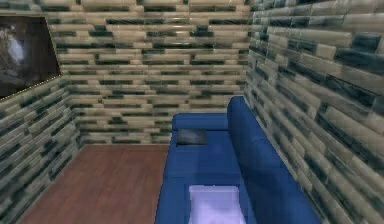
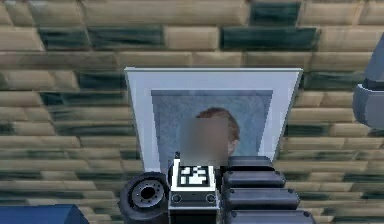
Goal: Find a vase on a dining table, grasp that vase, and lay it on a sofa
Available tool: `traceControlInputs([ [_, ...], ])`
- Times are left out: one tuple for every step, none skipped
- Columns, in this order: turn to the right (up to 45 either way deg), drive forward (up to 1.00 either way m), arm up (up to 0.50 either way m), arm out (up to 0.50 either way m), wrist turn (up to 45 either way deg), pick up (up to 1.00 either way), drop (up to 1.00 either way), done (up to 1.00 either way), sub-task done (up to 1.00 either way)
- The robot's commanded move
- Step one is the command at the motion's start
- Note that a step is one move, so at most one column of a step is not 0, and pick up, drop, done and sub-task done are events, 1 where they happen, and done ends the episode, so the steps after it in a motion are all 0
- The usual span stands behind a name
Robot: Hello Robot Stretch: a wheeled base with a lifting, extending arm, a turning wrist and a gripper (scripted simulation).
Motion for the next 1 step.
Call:
traceControlInputs([
  [6.0, 0.00, 0.00, 0.00, 0.0, 0.00, 0.00, 0.00, 0.00],
])
